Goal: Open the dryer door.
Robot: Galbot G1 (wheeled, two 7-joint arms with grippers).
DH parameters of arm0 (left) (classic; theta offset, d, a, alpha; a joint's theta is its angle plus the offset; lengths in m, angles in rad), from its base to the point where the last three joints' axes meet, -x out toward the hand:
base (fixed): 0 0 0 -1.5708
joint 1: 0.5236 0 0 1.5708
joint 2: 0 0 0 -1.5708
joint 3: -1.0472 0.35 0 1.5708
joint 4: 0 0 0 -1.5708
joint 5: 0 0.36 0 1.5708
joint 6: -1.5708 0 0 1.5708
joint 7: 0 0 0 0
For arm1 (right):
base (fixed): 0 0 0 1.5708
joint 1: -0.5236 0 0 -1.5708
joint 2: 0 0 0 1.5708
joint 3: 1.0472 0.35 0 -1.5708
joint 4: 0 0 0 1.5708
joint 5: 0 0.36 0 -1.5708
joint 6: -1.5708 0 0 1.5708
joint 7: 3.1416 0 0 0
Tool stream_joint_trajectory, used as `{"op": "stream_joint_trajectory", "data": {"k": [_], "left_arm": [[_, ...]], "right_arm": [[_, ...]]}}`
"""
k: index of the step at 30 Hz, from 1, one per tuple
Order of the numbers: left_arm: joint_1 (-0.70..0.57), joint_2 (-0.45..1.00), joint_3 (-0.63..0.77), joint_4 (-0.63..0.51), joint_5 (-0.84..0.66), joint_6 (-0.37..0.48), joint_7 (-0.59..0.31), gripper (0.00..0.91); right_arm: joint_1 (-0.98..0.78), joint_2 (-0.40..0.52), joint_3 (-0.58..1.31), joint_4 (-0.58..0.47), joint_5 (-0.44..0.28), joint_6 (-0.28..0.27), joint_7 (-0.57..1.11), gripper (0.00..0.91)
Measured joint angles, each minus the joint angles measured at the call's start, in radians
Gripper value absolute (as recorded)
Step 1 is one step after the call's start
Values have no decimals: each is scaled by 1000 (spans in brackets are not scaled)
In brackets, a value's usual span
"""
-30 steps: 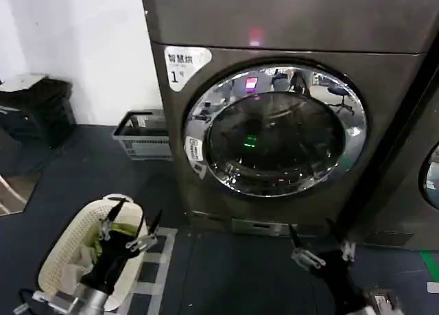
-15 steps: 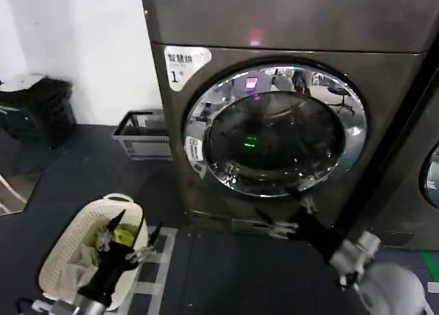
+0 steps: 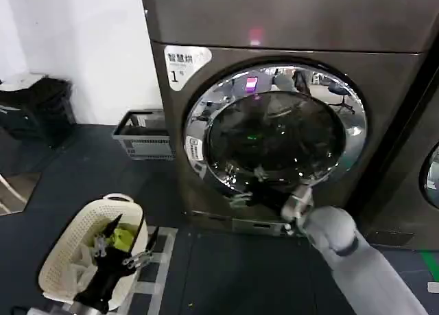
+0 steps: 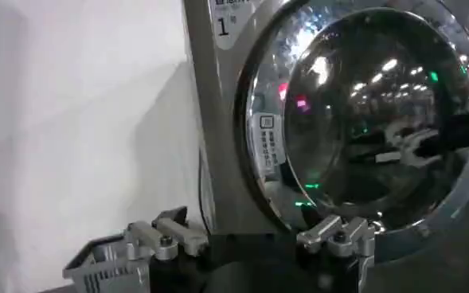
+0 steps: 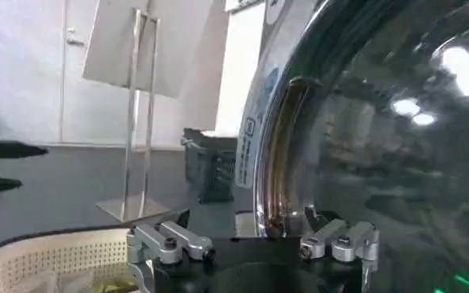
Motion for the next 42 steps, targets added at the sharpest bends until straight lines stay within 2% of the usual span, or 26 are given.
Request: {"op": "stream_joint_trajectory", "data": {"k": [7,20,42], "left_arm": [[11,-4,4,-13,28,17,-1,907],[17,-19,6,-23,57,0,-16,907],[22,-36,-3,-52,72,8,-13,907]], "right_arm": [[73,55,-59,-67,-28,10,18,907],[173,104,-116,-163,-18,19,-15,907],[235,162,-158,-201,21,6,-53,907]]}}
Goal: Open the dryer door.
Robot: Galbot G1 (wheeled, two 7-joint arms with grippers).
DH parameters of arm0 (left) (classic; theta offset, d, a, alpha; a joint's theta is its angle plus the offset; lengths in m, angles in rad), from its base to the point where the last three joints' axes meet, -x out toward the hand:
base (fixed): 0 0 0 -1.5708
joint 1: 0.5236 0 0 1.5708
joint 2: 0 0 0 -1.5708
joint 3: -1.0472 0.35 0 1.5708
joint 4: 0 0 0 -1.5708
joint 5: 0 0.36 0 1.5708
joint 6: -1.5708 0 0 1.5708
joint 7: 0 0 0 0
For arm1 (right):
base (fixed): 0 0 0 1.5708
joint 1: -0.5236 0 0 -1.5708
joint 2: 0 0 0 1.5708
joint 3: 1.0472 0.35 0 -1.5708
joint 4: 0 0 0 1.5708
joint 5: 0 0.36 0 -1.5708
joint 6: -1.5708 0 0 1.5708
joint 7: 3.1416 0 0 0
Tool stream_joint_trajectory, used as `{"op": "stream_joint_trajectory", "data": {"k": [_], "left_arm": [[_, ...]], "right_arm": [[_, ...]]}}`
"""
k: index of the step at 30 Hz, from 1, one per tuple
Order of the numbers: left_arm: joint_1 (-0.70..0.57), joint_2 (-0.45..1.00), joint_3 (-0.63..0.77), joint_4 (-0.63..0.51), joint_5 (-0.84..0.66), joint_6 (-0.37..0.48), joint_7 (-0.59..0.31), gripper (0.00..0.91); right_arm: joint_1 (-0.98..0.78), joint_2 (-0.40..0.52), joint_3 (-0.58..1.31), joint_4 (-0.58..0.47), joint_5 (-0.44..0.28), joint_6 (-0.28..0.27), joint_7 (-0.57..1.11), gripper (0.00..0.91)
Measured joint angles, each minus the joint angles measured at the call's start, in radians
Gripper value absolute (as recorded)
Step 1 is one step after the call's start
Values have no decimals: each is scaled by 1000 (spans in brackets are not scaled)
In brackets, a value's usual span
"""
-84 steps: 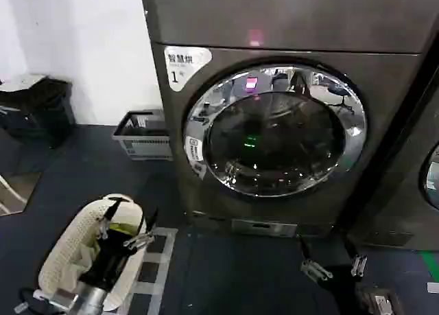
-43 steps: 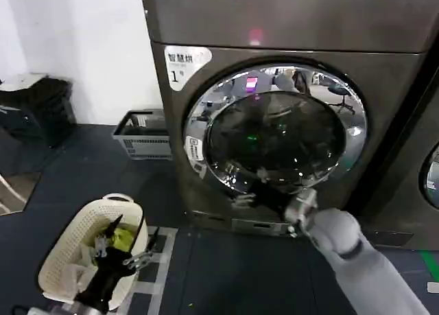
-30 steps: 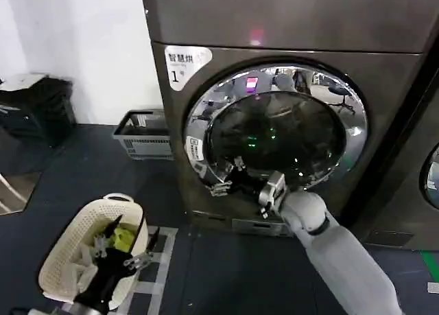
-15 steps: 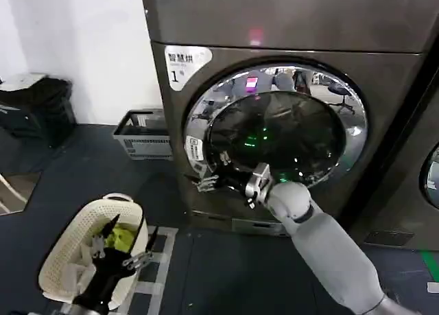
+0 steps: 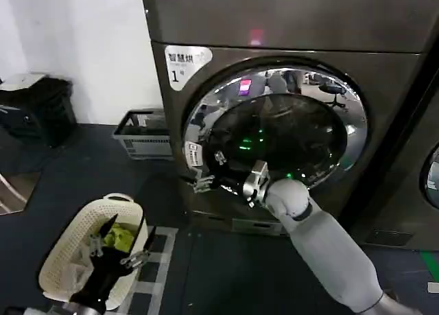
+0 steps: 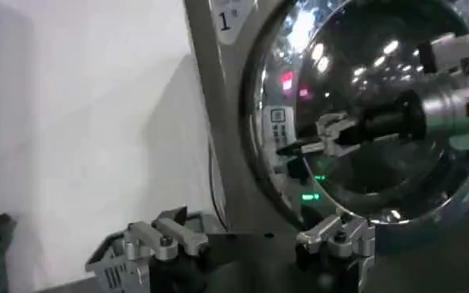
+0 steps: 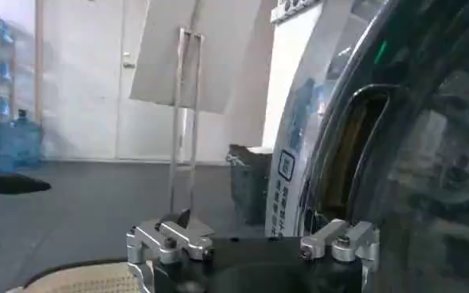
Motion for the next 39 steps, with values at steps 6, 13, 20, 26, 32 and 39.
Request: {"op": "stream_joint_trajectory", "data": {"k": [6,13,20,26,32,39], "left_arm": [[-5,6,-3,-4,6,46,0,907],[-28,30,-13,-3,24,88,-3,907],[-84,73,-49,14,-102,149,91,907],[-135,147,-73,38,-236,203,120,907],[-192,232,-104,76,-319,240,119,907],[-254,338,-147,113,-453,347,101,907]], "right_arm": [[-15,-18,10,23,33,-32,-37,907],[-51,-50,17,65,67,-32,-109,907],[-90,-81,25,89,92,16,-198,907],[-128,-125,51,134,100,40,-293,907],[-171,-169,87,178,122,55,-372,907],[-251,-232,160,250,149,63,-496,907]]}}
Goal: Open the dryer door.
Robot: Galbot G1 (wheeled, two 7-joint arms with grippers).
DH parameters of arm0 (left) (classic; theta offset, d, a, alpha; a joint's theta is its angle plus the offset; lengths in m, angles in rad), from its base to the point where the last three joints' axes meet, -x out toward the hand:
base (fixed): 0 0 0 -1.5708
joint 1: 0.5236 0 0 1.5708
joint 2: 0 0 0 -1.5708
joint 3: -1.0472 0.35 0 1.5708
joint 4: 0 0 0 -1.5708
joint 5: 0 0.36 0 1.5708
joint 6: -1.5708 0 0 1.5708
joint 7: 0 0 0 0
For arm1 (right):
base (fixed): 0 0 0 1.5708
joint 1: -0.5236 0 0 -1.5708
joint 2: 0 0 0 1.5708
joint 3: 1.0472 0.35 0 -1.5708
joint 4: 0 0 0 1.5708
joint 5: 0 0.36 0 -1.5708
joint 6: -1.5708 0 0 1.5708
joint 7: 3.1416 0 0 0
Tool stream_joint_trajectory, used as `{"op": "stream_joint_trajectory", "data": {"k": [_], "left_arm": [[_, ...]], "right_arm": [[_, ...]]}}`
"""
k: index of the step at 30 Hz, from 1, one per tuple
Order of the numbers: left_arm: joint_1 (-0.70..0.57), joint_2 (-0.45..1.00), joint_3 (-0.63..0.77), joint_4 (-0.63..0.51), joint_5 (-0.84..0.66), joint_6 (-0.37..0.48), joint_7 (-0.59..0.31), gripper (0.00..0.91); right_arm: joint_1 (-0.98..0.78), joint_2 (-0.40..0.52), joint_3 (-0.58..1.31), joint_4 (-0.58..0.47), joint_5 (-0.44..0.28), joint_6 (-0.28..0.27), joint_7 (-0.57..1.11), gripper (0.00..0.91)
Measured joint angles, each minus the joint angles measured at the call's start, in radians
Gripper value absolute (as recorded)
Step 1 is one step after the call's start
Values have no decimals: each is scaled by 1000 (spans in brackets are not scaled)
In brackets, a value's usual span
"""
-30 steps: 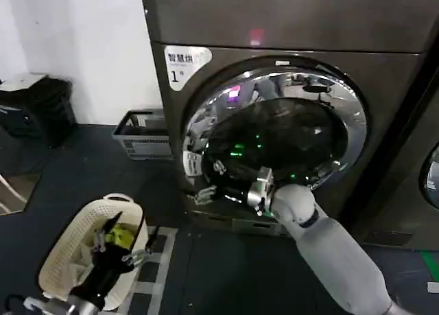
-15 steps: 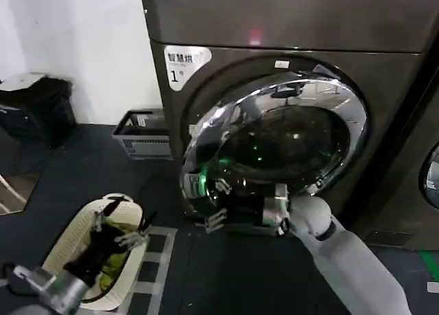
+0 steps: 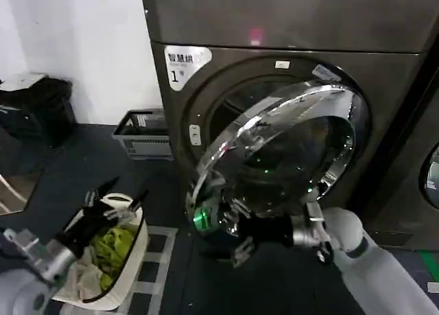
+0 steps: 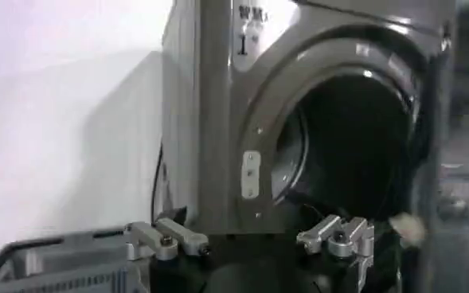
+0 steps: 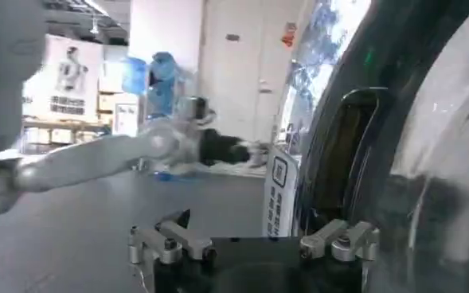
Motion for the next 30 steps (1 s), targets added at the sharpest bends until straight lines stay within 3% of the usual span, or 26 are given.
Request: {"op": "stream_joint_trajectory", "data": {"k": [6,15,24,30], "left_arm": [[-66,80,18,31,-121,17,-32,907],[-174,228,100,91,-295,30,-51,907],[-307,394,225,95,-363,37,-38,907],[-380,489,336,128,-389,-2,2,907]], "right_arm": [[-61,-42,60,38,7,37,-84,907],[-126,-85,133,53,14,46,-209,907],[-204,-132,211,63,26,63,-294,907],[-263,-161,275,73,31,67,-328,907]]}}
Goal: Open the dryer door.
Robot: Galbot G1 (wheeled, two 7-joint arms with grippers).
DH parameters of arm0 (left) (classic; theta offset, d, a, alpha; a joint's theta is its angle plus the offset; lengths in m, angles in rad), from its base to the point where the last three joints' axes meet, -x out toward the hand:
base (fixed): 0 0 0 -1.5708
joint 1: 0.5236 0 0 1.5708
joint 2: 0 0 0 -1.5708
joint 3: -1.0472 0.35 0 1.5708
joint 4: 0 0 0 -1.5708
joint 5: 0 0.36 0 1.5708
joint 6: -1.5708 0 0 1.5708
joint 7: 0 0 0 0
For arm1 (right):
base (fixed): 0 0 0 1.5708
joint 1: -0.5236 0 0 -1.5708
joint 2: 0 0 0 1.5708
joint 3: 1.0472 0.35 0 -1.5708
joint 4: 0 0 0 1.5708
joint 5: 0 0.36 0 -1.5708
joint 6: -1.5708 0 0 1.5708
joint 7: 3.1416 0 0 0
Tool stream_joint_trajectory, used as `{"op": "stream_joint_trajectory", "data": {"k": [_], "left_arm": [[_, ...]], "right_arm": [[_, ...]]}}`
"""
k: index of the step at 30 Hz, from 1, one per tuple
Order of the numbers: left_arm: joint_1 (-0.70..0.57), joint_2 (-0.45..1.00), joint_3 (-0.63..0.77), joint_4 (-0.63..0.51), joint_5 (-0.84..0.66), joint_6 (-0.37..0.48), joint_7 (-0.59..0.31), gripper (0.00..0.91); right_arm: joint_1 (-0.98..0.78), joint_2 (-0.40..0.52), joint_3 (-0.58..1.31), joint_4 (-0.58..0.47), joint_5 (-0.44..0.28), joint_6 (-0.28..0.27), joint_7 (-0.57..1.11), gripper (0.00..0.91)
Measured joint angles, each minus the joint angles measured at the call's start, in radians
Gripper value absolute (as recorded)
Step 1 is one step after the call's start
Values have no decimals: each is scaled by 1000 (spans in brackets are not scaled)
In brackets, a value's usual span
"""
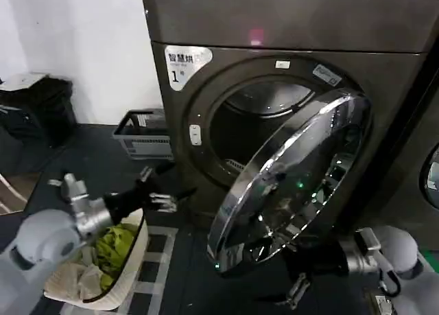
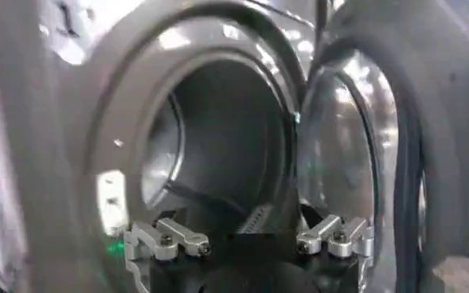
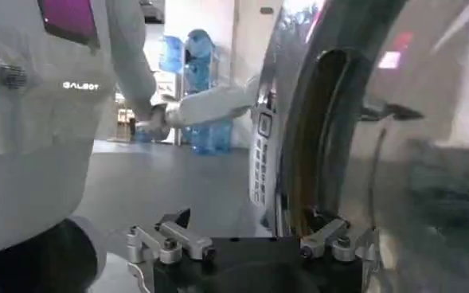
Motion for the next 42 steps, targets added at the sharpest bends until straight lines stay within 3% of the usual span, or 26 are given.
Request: {"op": "stream_joint_trajectory", "data": {"k": [9,24,42], "left_arm": [[-131,54,217,50,49,-28,23,907],[-319,-8,514,100,123,-95,90,907],[-494,-95,811,147,171,-136,136,907]], "right_arm": [[-124,-4,159,-32,-35,18,-48,907],[-240,57,526,-155,-37,29,-42,907],[-361,155,1051,-198,-22,32,41,907]]}}
